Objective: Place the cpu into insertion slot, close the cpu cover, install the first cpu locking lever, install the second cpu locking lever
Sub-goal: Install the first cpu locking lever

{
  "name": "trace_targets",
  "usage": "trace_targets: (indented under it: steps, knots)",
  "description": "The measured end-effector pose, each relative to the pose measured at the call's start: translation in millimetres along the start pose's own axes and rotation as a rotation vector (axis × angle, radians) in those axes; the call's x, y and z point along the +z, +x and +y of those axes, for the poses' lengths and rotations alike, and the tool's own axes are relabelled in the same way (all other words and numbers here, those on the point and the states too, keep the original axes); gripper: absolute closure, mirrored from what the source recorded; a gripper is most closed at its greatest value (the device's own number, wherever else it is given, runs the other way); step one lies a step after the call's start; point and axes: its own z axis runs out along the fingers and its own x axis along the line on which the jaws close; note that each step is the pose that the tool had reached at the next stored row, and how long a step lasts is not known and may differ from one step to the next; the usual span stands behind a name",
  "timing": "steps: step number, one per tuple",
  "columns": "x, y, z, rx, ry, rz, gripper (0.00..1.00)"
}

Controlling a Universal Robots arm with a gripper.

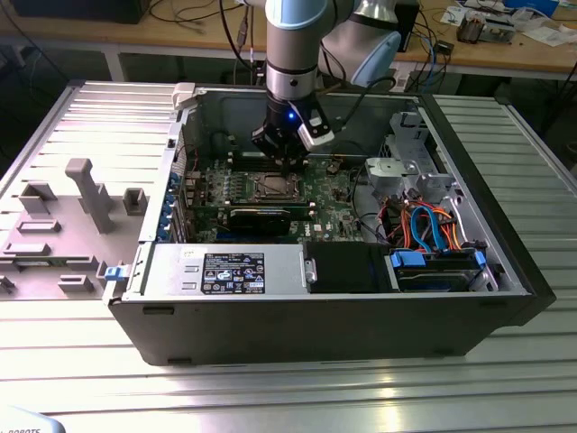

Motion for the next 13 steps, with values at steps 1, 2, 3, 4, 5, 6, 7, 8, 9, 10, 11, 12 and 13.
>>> trace_targets:
  steps: [1, 2, 3, 4, 5, 6, 7, 8, 9, 10, 11, 12, 13]
  knots:
    - [0.1, -0.1, 0.1, 0.0, -0.0106, -0.0002, 0.89]
    - [-0.1, 0.0, 0.2, 0.0, -0.0131, -0.0005, 0.89]
    - [-0.6, -0.1, 0.3, 0.0, -0.0137, -0.0007, 0.89]
    - [-2.0, -0.2, 0.4, 0.0, -0.0141, -0.0009, 0.89]
    - [-3.0, -0.2, 0.4, 0.0, -0.0141, -0.0009, 0.89]
    - [-4.3, -0.1, 0.3, 0.0, -0.013, -0.0002, 0.89]
    - [-4.9, -0.2, 0.4, 0.0, -0.0133, -0.0005, 0.89]
    - [-5.9, -0.2, 0.4, 0.0, -0.013, -0.0003, 0.89]
    - [-5.9, -0.2, 0.4, 0.0, -0.0132, -0.0004, 0.89]
    - [-5.9, -0.2, 0.4, 0.0, -0.0117, -0.0004, 0.89]
    - [-6.1, -0.2, -0.1, 0.0, -0.011, 0.0, 0.89]
    - [-6.1, -0.1, -1.3, 0.0, -0.0111, -0.0002, 0.89]
    - [-6.1, -0.1, -3.4, 0.0, -0.0111, -0.0002, 0.89]
